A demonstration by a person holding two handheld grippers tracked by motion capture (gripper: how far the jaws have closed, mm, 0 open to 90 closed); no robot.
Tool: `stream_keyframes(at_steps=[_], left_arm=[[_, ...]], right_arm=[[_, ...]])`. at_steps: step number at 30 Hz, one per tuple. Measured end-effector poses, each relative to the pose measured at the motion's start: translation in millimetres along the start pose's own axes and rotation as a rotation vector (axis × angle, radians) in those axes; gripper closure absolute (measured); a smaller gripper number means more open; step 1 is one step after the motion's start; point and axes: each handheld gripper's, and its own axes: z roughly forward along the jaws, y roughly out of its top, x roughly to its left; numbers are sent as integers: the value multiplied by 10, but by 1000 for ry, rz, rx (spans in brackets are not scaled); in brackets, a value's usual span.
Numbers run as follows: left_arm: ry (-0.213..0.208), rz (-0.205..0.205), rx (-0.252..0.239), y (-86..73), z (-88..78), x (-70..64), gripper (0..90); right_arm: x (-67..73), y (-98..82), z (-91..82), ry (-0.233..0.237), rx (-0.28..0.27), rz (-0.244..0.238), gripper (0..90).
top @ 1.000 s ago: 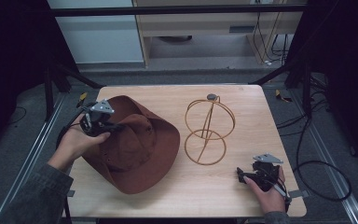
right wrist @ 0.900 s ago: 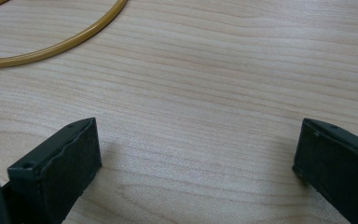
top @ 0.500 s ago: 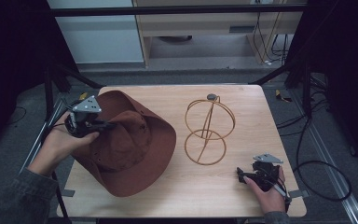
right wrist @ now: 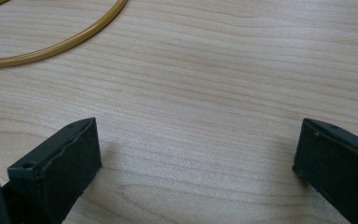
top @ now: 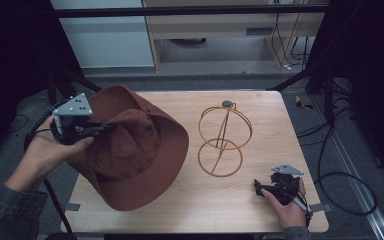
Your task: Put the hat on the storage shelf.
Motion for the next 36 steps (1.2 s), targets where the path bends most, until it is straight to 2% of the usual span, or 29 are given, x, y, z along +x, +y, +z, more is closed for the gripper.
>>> stream_keyframes(at_steps=[2,5,13,21,27,28,29,36], left_arm=[[5,19,-22,79,-85,-16,886],[6,14,-46,136,-143,-6,887],[-3,38,-58,288,-165,-56,887],[-8,66,-94,593,-203,-114,887],[-16,100,-93,902,-91,-178,887],[-16,100,-93,902,-91,-178,887],[-21,111,-94,990,-42,-201,887],[-39,144,-83,1198,126,-294,887]], right_arm=[[0,0,-1,-1,1,1,6],[0,0,-1,-1,1,1,6],[0,-1,-1,0,1,1,7],[0,-1,0,0,-1,0,7],[0,-1,-1,0,1,1,7],[0,-1,-1,0,1,1,7],[0,-1,-1,0,1,1,7],[1,-1,-2,0,3,3,7]])
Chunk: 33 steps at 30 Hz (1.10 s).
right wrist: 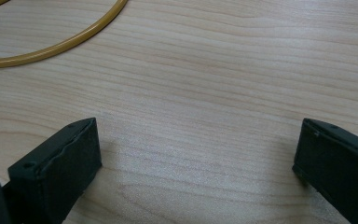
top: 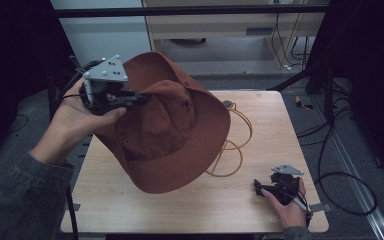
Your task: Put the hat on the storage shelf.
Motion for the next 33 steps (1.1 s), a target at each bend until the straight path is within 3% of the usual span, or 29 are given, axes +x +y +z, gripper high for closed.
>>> stream_keyframes(at_steps=[12,28,33], left_arm=[[-56,35,9,329,381,-72,887],[-78,63,36,651,686,-120,887],[-95,60,47,752,877,-124,887]], right_arm=[[0,0,2,3,-2,-1,7],[-3,0,4,1,-3,-3,7],[-4,0,1,2,-2,-3,7]])
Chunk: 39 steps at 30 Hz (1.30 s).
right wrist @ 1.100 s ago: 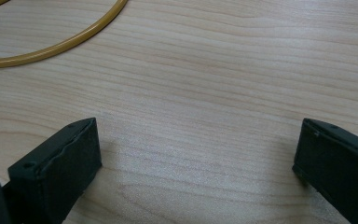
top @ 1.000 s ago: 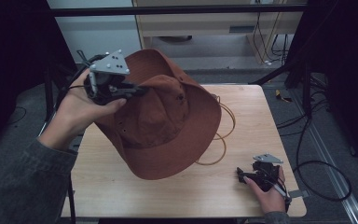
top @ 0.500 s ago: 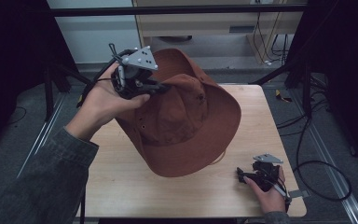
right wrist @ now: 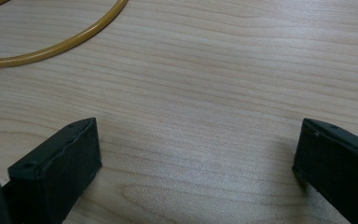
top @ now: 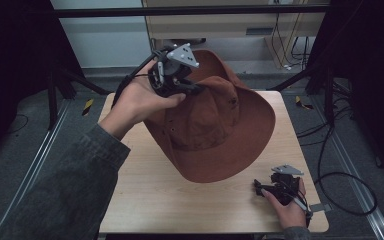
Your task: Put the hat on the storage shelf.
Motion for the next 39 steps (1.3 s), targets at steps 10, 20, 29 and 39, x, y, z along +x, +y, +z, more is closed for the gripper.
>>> stream_keyframes(at_steps=[10,20,29,39], left_arm=[[-28,17,27,197,317,-10,887],[-42,17,52,300,534,6,886],[-49,20,72,357,690,-2,886],[-55,9,101,342,889,4,886]], right_arm=[[-1,0,0,-1,-1,-1,7],[0,0,0,-2,1,1,7],[0,0,1,2,0,0,7],[1,0,-1,0,1,2,7]])
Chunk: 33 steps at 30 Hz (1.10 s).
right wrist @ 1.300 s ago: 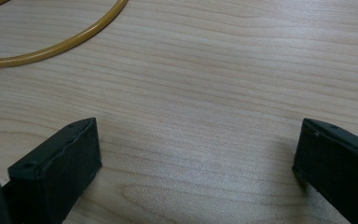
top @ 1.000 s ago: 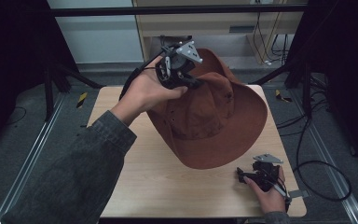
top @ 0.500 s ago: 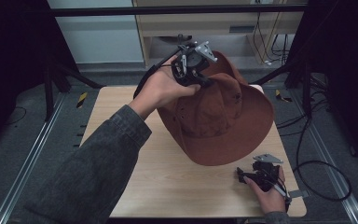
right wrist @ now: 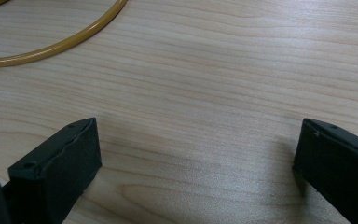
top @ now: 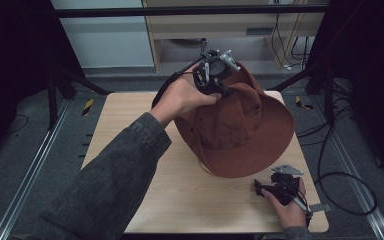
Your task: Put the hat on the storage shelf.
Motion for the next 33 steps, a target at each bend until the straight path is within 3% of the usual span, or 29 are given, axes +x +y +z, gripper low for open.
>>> stream_keyframes(at_steps=[13,25,33], left_arm=[[-22,-17,34,-4,225,13,879],[-46,-34,33,-40,294,24,843],[-27,-37,28,-74,301,21,807]], right_arm=[[-14,2,-9,5,1,-7,7],[-12,2,-4,-1,1,-7,7],[-13,3,-1,-3,-1,-9,7]])
